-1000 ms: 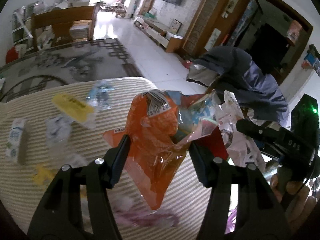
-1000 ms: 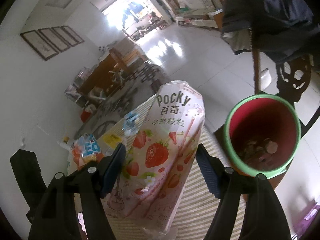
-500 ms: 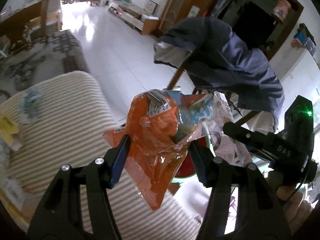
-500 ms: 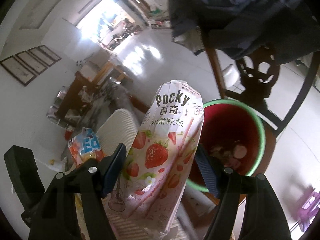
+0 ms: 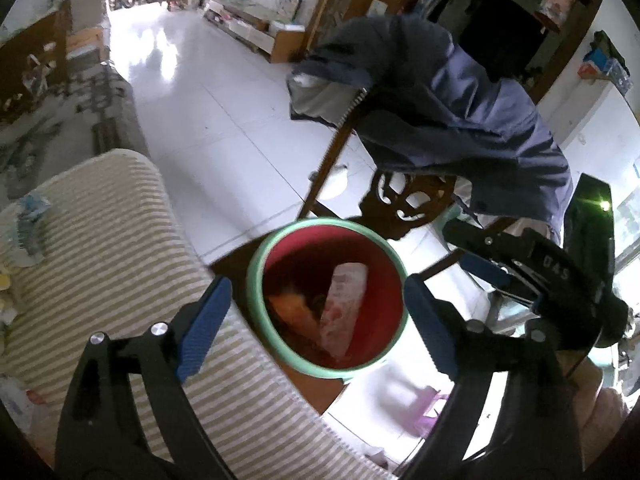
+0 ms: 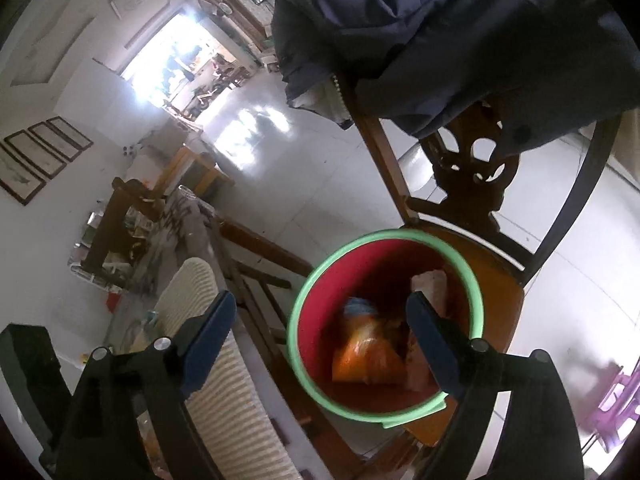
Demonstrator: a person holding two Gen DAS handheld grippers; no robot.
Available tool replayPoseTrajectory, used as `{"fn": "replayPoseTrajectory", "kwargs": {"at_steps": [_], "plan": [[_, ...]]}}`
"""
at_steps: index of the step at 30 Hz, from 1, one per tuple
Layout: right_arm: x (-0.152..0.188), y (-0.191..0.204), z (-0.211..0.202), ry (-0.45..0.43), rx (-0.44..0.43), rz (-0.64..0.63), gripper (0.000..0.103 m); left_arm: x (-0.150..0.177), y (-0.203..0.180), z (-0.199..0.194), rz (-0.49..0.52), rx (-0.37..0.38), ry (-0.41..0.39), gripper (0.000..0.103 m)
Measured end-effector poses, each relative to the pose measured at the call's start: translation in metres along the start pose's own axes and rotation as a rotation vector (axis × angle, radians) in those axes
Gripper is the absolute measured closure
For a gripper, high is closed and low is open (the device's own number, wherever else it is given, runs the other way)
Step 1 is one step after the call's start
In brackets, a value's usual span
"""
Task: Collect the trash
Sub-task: 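Carry both items to the red bin and open both grippers over it, then move both grippers back toward the table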
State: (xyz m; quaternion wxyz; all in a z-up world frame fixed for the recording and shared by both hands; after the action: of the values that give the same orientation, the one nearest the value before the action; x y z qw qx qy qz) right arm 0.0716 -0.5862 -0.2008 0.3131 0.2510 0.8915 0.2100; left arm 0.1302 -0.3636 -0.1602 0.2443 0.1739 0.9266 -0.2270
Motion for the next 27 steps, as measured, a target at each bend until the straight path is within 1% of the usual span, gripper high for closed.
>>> {"fn": "replayPoseTrajectory", "kwargs": {"at_steps": [3, 5, 10, 13, 14, 15, 16, 18, 21, 22, 24, 27], "plan": [[0.006, 0.017, 0.002, 0.016, -0.033, -0.024, 0.019, 0.002, 0.019, -0.026, -0.029, -0.034, -0.053, 0.018], [0.014, 0.039, 0.005, 0.037, -0.057, -0.069, 0.019, 0.004, 0.033, -0.043, -0.054, -0.06, -0.085, 0.018], [0.042, 0.099, 0.013, 0.08, -0.092, -0.208, 0.019, 0.016, 0.089, -0.094, -0.148, -0.146, -0.168, 0.018], [0.068, 0.14, 0.021, 0.111, -0.103, -0.318, 0.019, 0.027, 0.128, -0.123, -0.194, -0.216, -0.207, 0.018], [0.079, 0.158, 0.024, 0.125, -0.108, -0.361, 0.019, 0.032, 0.146, -0.135, -0.213, -0.254, -0.222, 0.018], [0.088, 0.167, 0.027, 0.136, -0.113, -0.384, 0.019, 0.036, 0.157, -0.141, -0.225, -0.278, -0.229, 0.018], [0.099, 0.181, 0.031, 0.154, -0.122, -0.409, 0.019, 0.041, 0.175, -0.152, -0.245, -0.315, -0.238, 0.018], [0.12, 0.203, 0.039, 0.193, -0.132, -0.444, 0.019, 0.051, 0.204, -0.166, -0.275, -0.38, -0.244, 0.018], [0.149, 0.235, 0.048, 0.24, -0.128, -0.505, 0.019, 0.069, 0.256, -0.186, -0.318, -0.502, -0.25, 0.018], [0.157, 0.242, 0.05, 0.252, -0.125, -0.523, 0.019, 0.075, 0.273, -0.19, -0.339, -0.53, -0.245, 0.018], [0.176, 0.26, 0.056, 0.278, -0.117, -0.557, 0.018, 0.089, 0.312, -0.194, -0.404, -0.569, -0.23, 0.018], [0.199, 0.283, 0.065, 0.304, -0.102, -0.586, 0.018, 0.105, 0.36, -0.194, -0.482, -0.601, -0.193, 0.018]]}}
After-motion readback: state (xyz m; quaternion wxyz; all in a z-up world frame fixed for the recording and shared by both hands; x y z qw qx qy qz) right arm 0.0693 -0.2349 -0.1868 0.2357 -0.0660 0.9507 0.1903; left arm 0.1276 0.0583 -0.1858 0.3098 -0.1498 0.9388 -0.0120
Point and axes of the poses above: each gripper's, at about its wrist camera, not at the fingertips, and z roughly the way its jaws point, y to its left, x to its underside, the point moved 3 cm from there along z, roughly the way its jaws point, and after that the axes turned 4 degrees about -z, right-handed, at the moved point
